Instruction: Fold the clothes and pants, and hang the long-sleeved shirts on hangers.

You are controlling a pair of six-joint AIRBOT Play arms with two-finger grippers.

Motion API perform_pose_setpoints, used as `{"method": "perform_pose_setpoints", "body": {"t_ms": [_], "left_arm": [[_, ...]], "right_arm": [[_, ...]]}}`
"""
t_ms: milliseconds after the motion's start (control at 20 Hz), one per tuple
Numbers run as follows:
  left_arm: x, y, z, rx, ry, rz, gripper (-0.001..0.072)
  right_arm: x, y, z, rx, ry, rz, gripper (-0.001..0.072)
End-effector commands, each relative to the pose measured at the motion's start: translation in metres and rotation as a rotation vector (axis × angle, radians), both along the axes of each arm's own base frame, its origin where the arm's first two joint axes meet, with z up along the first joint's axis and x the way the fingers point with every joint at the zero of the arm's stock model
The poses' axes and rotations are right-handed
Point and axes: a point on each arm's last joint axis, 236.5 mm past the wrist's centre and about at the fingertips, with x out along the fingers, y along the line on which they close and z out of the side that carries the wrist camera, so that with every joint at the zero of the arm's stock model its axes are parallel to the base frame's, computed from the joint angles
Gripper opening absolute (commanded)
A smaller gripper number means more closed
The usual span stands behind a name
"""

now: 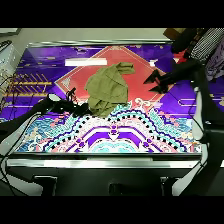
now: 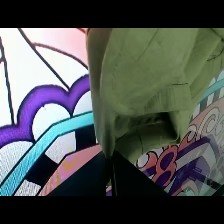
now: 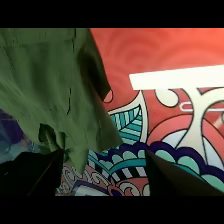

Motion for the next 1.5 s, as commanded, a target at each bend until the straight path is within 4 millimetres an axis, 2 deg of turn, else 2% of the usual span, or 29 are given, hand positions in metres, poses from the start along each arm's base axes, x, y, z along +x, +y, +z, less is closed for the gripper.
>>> {"method": "perform_pose_setpoints", "body": {"t_ms": [0,150,250,350,400,450,500,600,700,750,850,900,1000,1050,1100,1200,1250,1300,1350,1450], "left_arm": [[-0.001,0.000,0.001,-0.003,0.003,-0.003,0.0024],[-0.001,0.000,0.001,-0.003,0.002,-0.002,0.0024],[-0.001,0.001,0.001,-0.005,0.006,-0.002,0.0024],[0.000,0.004,0.001,-0.006,0.010,0.006,0.0024],[0.001,0.006,0.001,-0.007,0.015,0.015,0.0024],[0.002,0.008,0.001,-0.008,0.021,0.028,0.0024],[0.004,0.012,0.003,-0.009,0.022,0.042,0.0023],[0.014,0.024,0.016,-0.013,-0.008,0.067,0.0021],[0.038,0.048,0.054,0.005,-0.113,0.090,0.0019],[0.053,0.062,0.082,0.026,-0.193,0.098,0.0019],[0.083,0.095,0.166,0.087,-0.417,0.124,0.0019],[0.093,0.109,0.223,0.110,-0.547,0.142,0.0019],[0.090,0.127,0.343,0.137,-0.814,0.177,0.0019],[0.078,0.132,0.401,0.149,-0.944,0.192,0.0019],[0.057,0.133,0.460,0.163,-1.079,0.203,0.0020],[0.003,0.132,0.553,0.198,-1.306,0.218,0.0021],[-0.027,0.131,0.591,0.208,-1.404,0.232,0.0020],[-0.054,0.131,0.620,0.196,-1.473,0.268,0.0021],[-0.078,0.133,0.641,0.183,-1.523,0.319,0.0021],[-0.112,0.148,0.666,0.206,-1.567,0.428,0.0021]], "right_arm": [[-0.003,0.067,-0.065,0.087,0.065,0.088,0.0599],[-0.009,0.097,-0.101,0.032,0.113,0.095,0.0598],[-0.001,0.108,-0.103,0.017,0.071,0.080,0.0580],[0.007,0.111,-0.102,0.021,0.055,0.045,0.0441],[0.007,0.111,-0.102,0.023,0.061,0.037,0.0299],[0.006,0.112,-0.099,0.026,0.060,0.042,0.0083],[0.006,0.110,-0.092,0.026,0.046,0.050,0.0035],[0.011,0.109,-0.056,0.025,-0.038,0.071,0.0034],[0.016,0.103,0.014,0.023,-0.199,0.096,0.0034],[0.014,0.099,0.056,0.015,-0.291,0.114,0.0034],[-0.004,0.095,0.155,-0.005,-0.521,0.159,0.0034],[-0.021,0.093,0.210,-0.014,-0.644,0.167,0.0034],[-0.067,0.088,0.309,-0.018,-0.860,0.157,0.0035],[-0.099,0.084,0.358,-0.016,-0.971,0.143,0.0035],[-0.132,0.080,0.402,-0.016,-1.078,0.127,0.0035],[-0.209,0.068,0.485,-0.003,-1.306,0.070,0.0035],[-0.243,0.061,0.517,0.016,-1.397,0.025,0.0035],[-0.275,0.051,0.546,0.036,-1.481,-0.033,0.0035],[-0.299,0.041,0.567,0.055,-1.536,-0.093,0.0035],[-0.329,0.022,0.592,0.070,-1.603,-0.198,0.0035]]}}
